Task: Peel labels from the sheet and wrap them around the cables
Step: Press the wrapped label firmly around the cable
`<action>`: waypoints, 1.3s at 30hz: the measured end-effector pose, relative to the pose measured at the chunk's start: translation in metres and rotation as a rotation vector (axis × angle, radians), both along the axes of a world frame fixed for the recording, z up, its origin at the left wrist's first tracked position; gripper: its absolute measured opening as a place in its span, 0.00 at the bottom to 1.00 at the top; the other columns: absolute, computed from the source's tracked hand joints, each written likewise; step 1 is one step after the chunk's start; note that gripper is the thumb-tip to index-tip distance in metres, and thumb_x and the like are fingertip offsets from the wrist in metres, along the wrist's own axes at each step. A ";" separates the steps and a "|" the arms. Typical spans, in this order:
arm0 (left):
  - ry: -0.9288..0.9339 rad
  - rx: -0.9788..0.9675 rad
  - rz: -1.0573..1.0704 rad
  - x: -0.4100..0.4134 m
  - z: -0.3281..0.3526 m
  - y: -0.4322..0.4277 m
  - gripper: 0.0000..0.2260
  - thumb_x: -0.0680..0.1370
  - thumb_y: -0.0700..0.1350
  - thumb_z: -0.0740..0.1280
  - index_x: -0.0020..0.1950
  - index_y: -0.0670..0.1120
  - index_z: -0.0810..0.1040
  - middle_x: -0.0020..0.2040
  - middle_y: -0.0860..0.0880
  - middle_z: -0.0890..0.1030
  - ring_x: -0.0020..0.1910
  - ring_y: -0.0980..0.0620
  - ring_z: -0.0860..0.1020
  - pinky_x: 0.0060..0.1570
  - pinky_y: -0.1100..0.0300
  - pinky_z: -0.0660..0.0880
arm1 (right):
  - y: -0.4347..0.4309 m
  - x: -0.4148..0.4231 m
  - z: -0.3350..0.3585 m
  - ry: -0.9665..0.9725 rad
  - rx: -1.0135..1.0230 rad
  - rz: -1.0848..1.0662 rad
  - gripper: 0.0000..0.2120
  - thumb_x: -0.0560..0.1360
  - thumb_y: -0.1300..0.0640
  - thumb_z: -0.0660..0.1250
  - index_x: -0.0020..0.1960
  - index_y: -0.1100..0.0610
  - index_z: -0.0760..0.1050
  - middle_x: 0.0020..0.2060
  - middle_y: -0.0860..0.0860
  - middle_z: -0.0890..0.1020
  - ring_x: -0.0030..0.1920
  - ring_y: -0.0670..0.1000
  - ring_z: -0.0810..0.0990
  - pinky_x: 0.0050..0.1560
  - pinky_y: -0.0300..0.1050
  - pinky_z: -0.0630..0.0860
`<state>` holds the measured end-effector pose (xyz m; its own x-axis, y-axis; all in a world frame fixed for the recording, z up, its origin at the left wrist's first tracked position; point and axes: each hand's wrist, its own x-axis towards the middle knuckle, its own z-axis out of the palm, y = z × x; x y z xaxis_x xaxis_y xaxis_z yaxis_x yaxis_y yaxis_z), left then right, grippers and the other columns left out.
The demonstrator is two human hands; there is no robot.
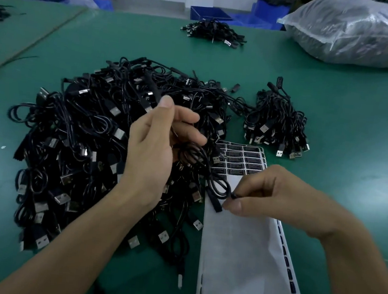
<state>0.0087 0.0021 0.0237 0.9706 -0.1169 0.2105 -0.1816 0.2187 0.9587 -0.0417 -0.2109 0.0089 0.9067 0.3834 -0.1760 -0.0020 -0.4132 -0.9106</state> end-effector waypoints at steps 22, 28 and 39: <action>-0.332 1.071 -0.119 -0.015 -0.025 -0.014 0.19 0.81 0.57 0.48 0.46 0.50 0.74 0.34 0.54 0.76 0.32 0.53 0.75 0.35 0.47 0.75 | -0.015 0.002 -0.008 0.046 0.379 -1.005 0.03 0.79 0.54 0.69 0.51 0.52 0.81 0.51 0.53 0.83 0.51 0.56 0.85 0.46 0.47 0.80; -0.391 1.199 -0.087 -0.018 -0.028 -0.020 0.17 0.83 0.57 0.52 0.49 0.53 0.78 0.40 0.55 0.75 0.40 0.52 0.77 0.42 0.51 0.75 | -0.017 0.000 -0.007 0.117 0.496 -0.964 0.09 0.78 0.53 0.70 0.56 0.56 0.80 0.55 0.56 0.82 0.53 0.59 0.84 0.43 0.51 0.83; -0.456 1.473 -0.001 -0.021 -0.030 -0.036 0.10 0.81 0.47 0.57 0.49 0.49 0.54 0.40 0.55 0.66 0.27 0.50 0.65 0.27 0.56 0.56 | -0.021 -0.001 -0.004 0.114 0.432 -0.965 0.13 0.78 0.49 0.70 0.60 0.52 0.78 0.55 0.55 0.82 0.52 0.57 0.85 0.45 0.48 0.80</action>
